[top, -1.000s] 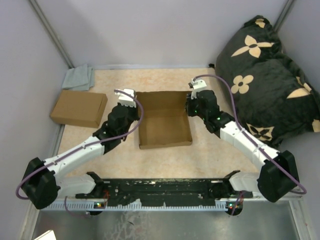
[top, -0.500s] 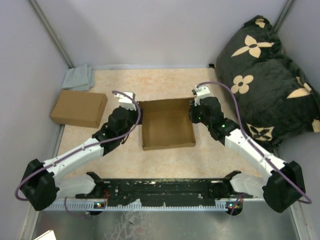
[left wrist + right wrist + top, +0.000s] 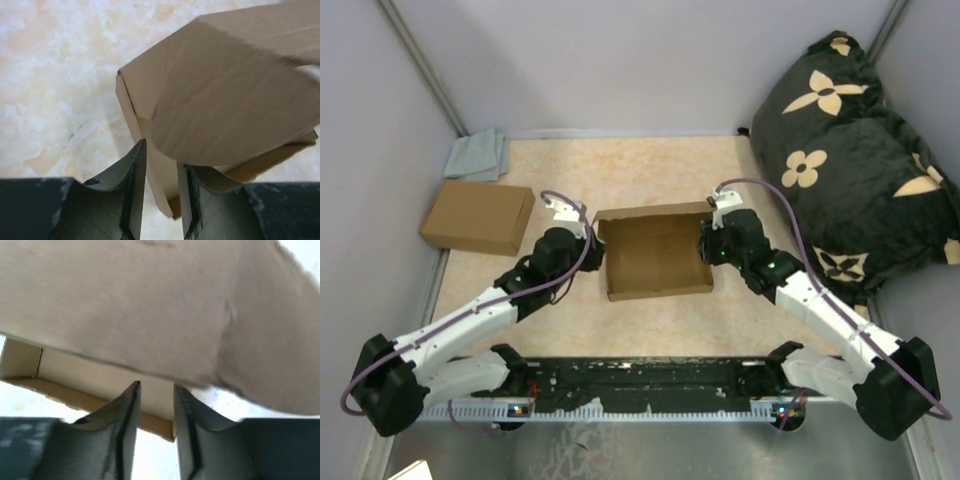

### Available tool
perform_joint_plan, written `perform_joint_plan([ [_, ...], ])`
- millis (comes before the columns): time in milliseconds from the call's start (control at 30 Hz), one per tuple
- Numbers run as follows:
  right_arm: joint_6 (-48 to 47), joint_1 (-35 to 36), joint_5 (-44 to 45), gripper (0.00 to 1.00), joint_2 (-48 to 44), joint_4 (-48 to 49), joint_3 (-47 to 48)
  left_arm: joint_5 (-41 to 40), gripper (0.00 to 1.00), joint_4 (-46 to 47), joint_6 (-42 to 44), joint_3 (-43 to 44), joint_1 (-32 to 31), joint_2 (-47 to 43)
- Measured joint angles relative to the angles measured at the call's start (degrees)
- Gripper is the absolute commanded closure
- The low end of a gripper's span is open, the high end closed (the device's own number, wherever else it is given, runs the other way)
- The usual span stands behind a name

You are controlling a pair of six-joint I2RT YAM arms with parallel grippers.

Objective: Fold the paper box

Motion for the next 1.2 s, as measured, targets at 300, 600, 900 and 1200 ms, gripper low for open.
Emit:
perform_joint_plan([
  [300,5.9,0.07,-4.61,0.45,-7.89,-8.44,-4.76,4.66,0.62,-13.81,-7.06,-1.27,-0.22,-9.29],
  [600,10.29,0.2,-29.16,0.48,-15.85,-12.15,-5.14,5.99,0.62,-22.58,-10.69,-2.05,-0.28,-20.09],
  [900,12.35,0.44,-38.32,0.49,-16.28,-6.51,6.27,3.61,0.63,-23.52,-9.33,6.75,-0.28,-14.71],
  [1200,15.21,0.44,-41.24,0.48,-12.96,0.79,14.29,1.33,0.63,-22.91,-6.91,13.38,-0.28,-23.28],
])
